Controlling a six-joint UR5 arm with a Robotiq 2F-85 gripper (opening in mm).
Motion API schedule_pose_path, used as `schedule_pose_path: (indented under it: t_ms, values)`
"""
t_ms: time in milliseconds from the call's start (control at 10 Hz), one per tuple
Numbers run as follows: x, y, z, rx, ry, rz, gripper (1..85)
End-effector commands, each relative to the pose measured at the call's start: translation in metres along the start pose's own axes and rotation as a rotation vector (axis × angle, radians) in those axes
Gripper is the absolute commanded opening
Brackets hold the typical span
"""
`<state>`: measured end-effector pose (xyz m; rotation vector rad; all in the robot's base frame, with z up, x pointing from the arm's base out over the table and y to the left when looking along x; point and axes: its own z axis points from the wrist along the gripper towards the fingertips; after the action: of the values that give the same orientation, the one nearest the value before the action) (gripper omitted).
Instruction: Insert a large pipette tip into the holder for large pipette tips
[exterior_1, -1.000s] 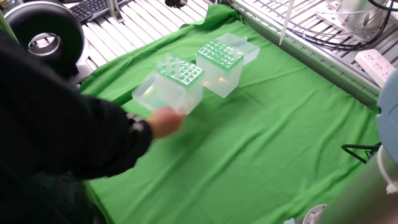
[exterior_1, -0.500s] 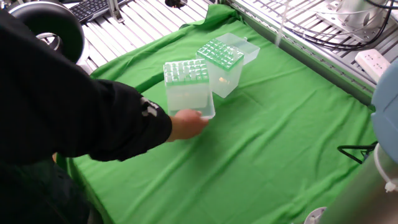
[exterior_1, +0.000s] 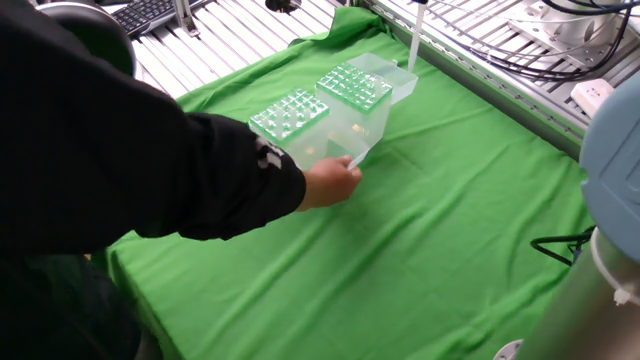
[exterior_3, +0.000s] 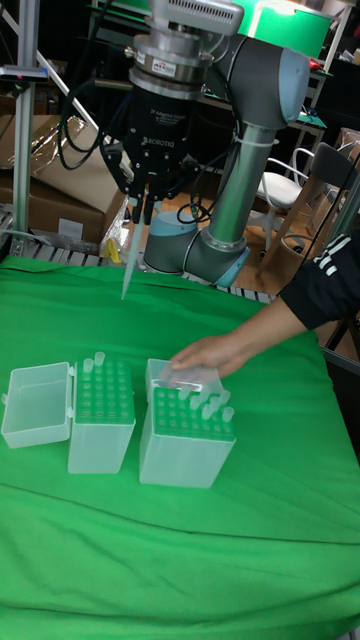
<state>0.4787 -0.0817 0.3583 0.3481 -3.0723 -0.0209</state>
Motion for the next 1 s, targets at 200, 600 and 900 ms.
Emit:
schedule_pose_path:
  t_ms: [200,600,900]
  values:
    - [-0.007,0.006,-0.003,-0.015,-0.019,-0.021,1.0]
    - [-0.063,-0.006,0.039,-0.021,-0.042,-0.066,1.0]
    - [-0.084,-0.001,0.050,-0.013,-0.050,-0.060,1.0]
